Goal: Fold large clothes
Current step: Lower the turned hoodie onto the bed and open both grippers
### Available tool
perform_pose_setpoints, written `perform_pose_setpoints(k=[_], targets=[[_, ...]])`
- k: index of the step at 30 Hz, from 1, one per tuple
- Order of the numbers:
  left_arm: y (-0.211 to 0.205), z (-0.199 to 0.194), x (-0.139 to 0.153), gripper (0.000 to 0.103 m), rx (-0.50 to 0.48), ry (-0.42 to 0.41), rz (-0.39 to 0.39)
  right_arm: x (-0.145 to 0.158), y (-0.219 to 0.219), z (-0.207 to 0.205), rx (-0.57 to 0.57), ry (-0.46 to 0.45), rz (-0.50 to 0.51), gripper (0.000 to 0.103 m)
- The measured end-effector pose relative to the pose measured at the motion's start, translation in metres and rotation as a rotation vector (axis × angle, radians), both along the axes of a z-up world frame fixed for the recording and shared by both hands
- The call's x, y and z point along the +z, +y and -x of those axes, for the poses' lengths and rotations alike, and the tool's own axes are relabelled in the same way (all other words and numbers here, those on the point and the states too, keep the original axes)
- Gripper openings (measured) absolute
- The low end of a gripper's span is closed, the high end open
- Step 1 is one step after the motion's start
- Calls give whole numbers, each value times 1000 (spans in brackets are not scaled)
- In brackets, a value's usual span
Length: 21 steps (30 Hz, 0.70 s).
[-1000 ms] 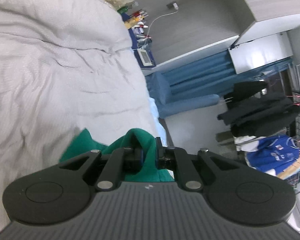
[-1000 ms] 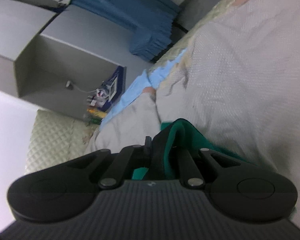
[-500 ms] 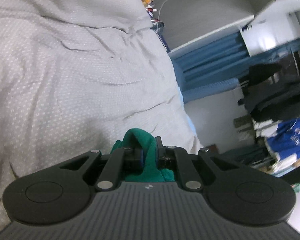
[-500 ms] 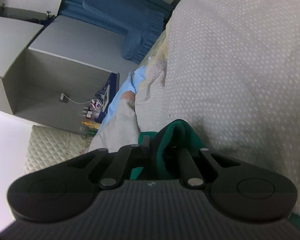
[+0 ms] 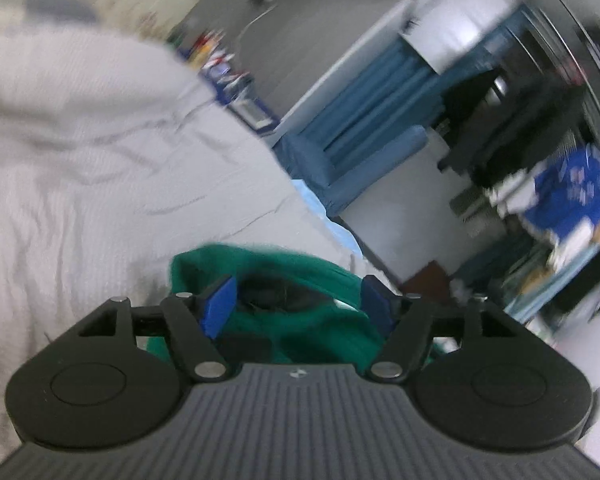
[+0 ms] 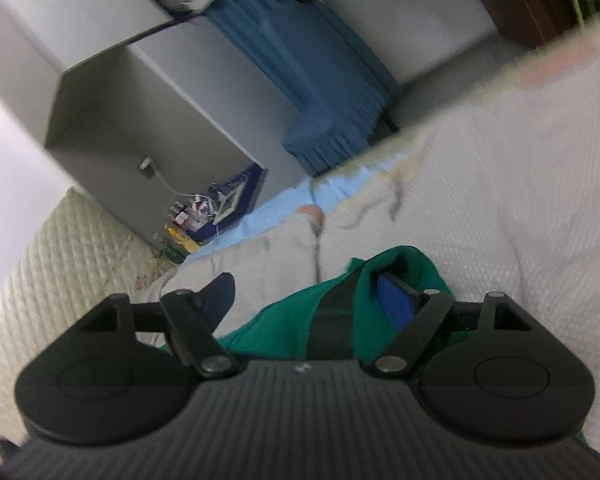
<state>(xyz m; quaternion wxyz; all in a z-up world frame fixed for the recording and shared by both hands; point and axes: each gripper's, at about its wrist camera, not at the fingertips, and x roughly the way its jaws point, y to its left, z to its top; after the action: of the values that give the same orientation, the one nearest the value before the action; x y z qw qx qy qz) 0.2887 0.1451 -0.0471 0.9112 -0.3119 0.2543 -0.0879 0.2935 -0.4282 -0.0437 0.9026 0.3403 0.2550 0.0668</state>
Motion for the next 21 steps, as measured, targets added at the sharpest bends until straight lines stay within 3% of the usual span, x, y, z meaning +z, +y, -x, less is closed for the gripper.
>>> perform_pose_setpoints(k=[4, 7, 12, 15, 20, 21], targets=[[-30, 20, 12, 74, -30, -41, -130, 16, 31, 31, 36, -68, 92, 81], [-45, 24, 3, 74, -65, -18, -156, 14, 52, 45, 71, -74, 144, 81], [-70, 14, -24, 74, -92, 77, -237, 0, 95, 42, 228, -29, 253, 79], [-76, 4, -45, 74, -96, 133, -248, -13, 117, 29, 293, 30, 369, 65], [-94, -1, -57, 74, -80, 130, -383, -25, 134, -4, 267, 55, 487, 41], [-97, -1, -58, 74, -77, 128, -399, -26, 133, -16, 255, 58, 496, 41]])
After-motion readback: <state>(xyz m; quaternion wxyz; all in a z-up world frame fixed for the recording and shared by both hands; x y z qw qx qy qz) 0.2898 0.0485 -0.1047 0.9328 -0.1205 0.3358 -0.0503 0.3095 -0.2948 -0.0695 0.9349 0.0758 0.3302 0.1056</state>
